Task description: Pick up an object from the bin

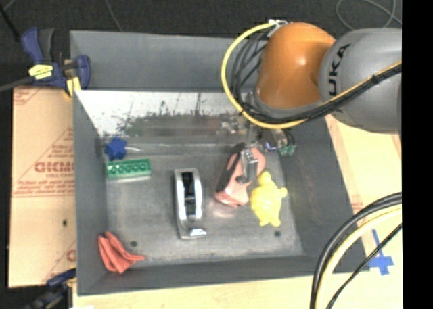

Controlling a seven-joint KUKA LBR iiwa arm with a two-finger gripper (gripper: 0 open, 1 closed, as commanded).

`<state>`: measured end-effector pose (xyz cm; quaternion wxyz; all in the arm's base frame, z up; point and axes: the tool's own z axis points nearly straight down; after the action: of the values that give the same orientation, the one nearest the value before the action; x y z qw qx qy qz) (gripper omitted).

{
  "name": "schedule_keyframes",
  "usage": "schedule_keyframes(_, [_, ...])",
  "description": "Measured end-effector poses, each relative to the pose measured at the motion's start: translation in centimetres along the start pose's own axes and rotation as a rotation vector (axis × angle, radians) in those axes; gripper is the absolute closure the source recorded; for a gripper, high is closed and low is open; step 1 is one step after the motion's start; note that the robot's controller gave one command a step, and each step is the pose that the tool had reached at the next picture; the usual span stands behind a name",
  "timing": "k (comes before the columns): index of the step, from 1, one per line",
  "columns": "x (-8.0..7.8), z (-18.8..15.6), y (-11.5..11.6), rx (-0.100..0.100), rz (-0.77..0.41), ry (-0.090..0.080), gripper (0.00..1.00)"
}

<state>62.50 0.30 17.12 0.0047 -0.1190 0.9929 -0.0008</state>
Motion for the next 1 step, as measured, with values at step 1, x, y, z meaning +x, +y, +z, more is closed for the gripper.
schedule_keyframes(1, [0.89, 3.82, -1.09, -0.002, 0.052, 0.007, 0.0])
